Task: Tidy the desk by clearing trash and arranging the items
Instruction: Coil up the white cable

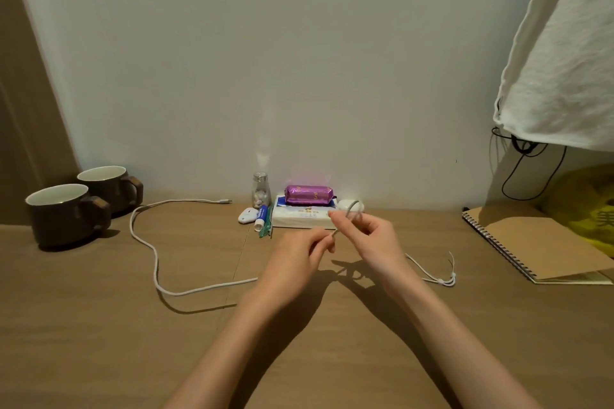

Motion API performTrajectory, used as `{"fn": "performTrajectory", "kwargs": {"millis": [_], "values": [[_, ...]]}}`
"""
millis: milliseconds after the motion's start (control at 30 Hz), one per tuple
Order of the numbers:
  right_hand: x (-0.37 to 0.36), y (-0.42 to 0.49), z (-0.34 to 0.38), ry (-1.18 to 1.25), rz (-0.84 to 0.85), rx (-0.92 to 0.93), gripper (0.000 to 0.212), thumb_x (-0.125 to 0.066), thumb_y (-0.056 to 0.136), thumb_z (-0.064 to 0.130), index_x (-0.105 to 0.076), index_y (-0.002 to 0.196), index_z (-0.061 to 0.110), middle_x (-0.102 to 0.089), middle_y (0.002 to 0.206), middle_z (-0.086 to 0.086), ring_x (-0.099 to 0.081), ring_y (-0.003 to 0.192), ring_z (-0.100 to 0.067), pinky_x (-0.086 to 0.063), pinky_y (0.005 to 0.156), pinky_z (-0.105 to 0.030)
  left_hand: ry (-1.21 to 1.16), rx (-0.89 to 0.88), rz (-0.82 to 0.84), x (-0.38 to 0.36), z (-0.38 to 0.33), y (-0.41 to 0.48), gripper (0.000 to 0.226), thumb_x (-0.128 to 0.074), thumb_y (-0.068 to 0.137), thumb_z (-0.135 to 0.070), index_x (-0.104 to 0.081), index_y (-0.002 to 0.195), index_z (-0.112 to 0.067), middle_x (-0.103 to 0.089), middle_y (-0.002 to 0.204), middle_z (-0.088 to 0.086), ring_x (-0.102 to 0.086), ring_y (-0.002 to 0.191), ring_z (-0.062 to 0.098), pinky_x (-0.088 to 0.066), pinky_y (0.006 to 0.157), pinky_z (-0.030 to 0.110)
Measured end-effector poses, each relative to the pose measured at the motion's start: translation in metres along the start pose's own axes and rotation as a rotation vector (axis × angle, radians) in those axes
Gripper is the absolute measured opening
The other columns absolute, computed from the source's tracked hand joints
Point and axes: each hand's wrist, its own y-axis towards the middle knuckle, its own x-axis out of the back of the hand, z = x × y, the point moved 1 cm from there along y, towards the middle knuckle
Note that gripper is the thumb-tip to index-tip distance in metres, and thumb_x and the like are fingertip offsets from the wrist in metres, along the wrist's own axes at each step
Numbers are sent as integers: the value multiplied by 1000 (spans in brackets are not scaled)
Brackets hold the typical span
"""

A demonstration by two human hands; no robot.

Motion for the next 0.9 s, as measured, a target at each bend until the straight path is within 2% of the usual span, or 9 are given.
{"fn": "performTrajectory", "kwargs": {"millis": [67,167,333,467,567,733,800,900], "values": [[-2,0,0,8,-51,-16,19,-66,87,34,-75,78,20,-68,69,6,-56,63,6,-44,59,-7,39,-28,-61,-5,-4,-2,19,-50,95,-30,-68,89,-24,-63,77,-11,-55,71,3,-47,68,23],[1,0,1,55,-125,-71,21,-64,88,32,-72,71,22,-69,75,3,-57,67,0,-43,64,-16,-95,18,-13,-7,-7,-2,21,-49,96,-29,-69,92,-23,-59,71,-10,-52,66,4,-41,61,16],[16,4,-2,141,-217,-188,25,-66,87,34,-73,72,15,-58,60,7,-42,61,-8,-34,57,-23,-234,44,88,-8,-8,-2,30,-41,99,-28,-69,90,-21,-47,64,-7,-40,59,6,-34,57,22],[16,7,-1,353,-156,-289,20,-69,83,28,-71,74,10,-56,57,5,-44,58,-8,-37,61,-24,-334,84,81,-2,-10,0,32,-41,99,-30,-61,76,-20,-44,63,-4,-41,57,11,-37,56,28],[7,5,3,474,-34,-282,16,-72,75,26,-71,78,11,-52,58,6,-43,51,-4,-38,62,-21,-443,104,69,2,-11,1,32,-40,99,-30,-58,75,-18,-43,63,-5,-42,54,7,-39,52,20],[-3,0,1,305,-23,-162,23,-70,69,41,-78,78,23,-69,70,11,-56,82,-11,-42,82,-30,-606,127,115,1,-16,0,31,-41,98,-31,-59,82,-11,-42,61,-6,-42,48,2,-41,52,18],[-3,0,1,294,-49,-145,25,-69,67,43,-77,79,23,-72,77,12,-57,87,-9,-42,81,-27,-637,129,142,2,-15,1,32,-42,98,-33,-60,84,-10,-41,60,-7,-41,48,2,-40,52,19],[-3,0,-2,306,-27,-140,34,-70,67,50,-79,81,20,-70,73,11,-55,90,-15,-41,89,-33,-609,110,186,4,-15,0,33,-40,99,-33,-63,93,-11,-40,58,-6,-38,48,3,-36,48,17]]}}
